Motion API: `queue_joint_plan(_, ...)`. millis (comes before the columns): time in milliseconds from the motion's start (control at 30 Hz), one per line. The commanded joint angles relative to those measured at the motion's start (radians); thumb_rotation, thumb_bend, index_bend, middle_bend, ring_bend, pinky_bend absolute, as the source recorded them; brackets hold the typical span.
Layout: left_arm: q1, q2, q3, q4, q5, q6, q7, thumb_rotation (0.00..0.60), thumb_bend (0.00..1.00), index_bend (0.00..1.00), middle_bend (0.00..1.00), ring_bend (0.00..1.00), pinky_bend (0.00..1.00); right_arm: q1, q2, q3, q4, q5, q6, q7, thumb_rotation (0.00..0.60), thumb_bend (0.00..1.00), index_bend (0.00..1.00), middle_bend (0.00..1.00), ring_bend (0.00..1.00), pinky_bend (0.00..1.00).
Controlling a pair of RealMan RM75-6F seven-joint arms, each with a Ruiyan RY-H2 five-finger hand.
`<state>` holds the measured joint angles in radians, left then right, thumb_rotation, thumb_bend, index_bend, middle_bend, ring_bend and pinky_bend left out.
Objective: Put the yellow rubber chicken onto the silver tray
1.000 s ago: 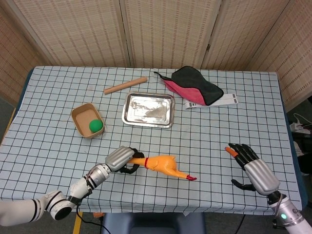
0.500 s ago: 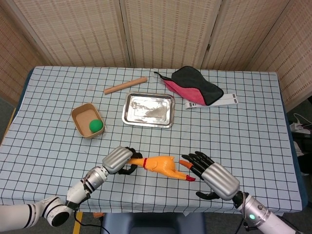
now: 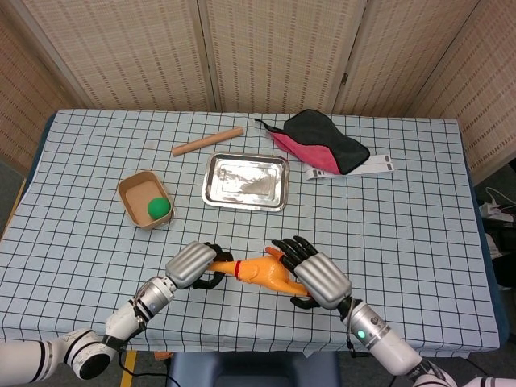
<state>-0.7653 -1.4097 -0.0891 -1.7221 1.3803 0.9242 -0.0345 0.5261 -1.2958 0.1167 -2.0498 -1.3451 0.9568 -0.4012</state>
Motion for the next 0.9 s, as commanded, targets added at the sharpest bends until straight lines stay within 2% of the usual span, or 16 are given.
queue_joint_plan(33,0.001,0.005,-0.001,-0.006,0.000,0.002,0.004,0.600,0.84,0.76,0.65,0.40,0.43,0.030,-0.046,0.022,0.022,0.047,-0.008,-0.017,0.600,0.16,0.00,0.00,0.00,0.02)
queue_joint_plan(133,0.003,0.007,-0.001,-0.010,0.001,0.004,0.006,0.600,0.84,0.76,0.66,0.40,0.43,0.035,-0.055,0.023,0.026,0.058,-0.006,-0.017,0.600,0.16,0.00,0.00,0.00,0.08)
queue_joint_plan(200,0.005,0.010,0.000,-0.019,0.003,0.006,0.006,0.600,0.84,0.76,0.66,0.40,0.43,0.046,-0.075,0.030,0.037,0.077,-0.006,-0.007,0.600,0.16,0.02,0.01,0.01,0.16)
queue_joint_plan(233,0.006,0.011,0.003,-0.025,0.005,0.004,0.007,0.600,0.84,0.76,0.66,0.40,0.43,0.052,-0.090,0.037,0.040,0.085,-0.007,0.011,0.600,0.16,0.06,0.04,0.04,0.26)
queue_joint_plan(300,0.006,0.011,0.005,-0.033,0.008,0.006,0.017,0.600,0.84,0.76,0.65,0.40,0.43,0.059,-0.108,0.047,0.047,0.082,-0.004,0.047,0.600,0.16,0.18,0.14,0.14,0.40)
queue_joint_plan(367,0.007,0.011,0.005,-0.040,0.006,0.007,0.025,0.600,0.84,0.76,0.65,0.40,0.43,0.062,-0.112,0.047,0.052,0.067,-0.004,0.086,0.600,0.16,0.39,0.28,0.29,0.59)
queue_joint_plan(400,0.008,0.010,0.004,-0.042,0.004,0.008,0.026,0.600,0.84,0.76,0.65,0.40,0.43,0.063,-0.112,0.046,0.053,0.059,-0.004,0.105,0.600,0.16,0.44,0.32,0.33,0.65)
queue_joint_plan(467,0.009,0.009,0.003,-0.049,-0.002,0.005,0.023,0.600,0.84,0.76,0.65,0.40,0.43,0.060,-0.116,0.046,0.064,0.027,0.008,0.148,0.600,0.17,0.61,0.46,0.49,0.85)
queue_joint_plan(533,0.008,0.011,0.001,-0.062,-0.014,-0.006,0.011,0.600,0.84,0.76,0.65,0.40,0.43,0.056,-0.121,0.043,0.081,-0.013,0.029,0.186,0.600,0.20,0.74,0.57,0.61,0.96)
queue_joint_plan(567,0.006,0.012,0.000,-0.069,-0.019,-0.012,0.004,0.600,0.84,0.76,0.65,0.40,0.43,0.053,-0.125,0.042,0.089,-0.030,0.042,0.200,0.600,0.22,0.79,0.60,0.65,0.98)
queue_joint_plan(633,0.003,0.017,-0.003,-0.082,-0.025,-0.022,-0.005,0.600,0.84,0.76,0.65,0.40,0.43,0.046,-0.131,0.036,0.107,-0.072,0.071,0.223,0.600,0.33,0.92,0.70,0.76,1.00)
queue_joint_plan(700,0.002,0.020,-0.004,-0.087,-0.024,-0.022,-0.002,0.600,0.84,0.76,0.65,0.40,0.43,0.042,-0.133,0.026,0.123,-0.109,0.090,0.240,0.600,0.39,0.98,0.75,0.82,1.00)
queue_joint_plan(900,0.002,0.031,-0.004,-0.096,-0.037,-0.036,-0.013,0.600,0.84,0.76,0.65,0.41,0.43,0.037,-0.119,-0.004,0.140,-0.191,0.125,0.259,0.600,0.44,1.00,0.80,0.88,1.00)
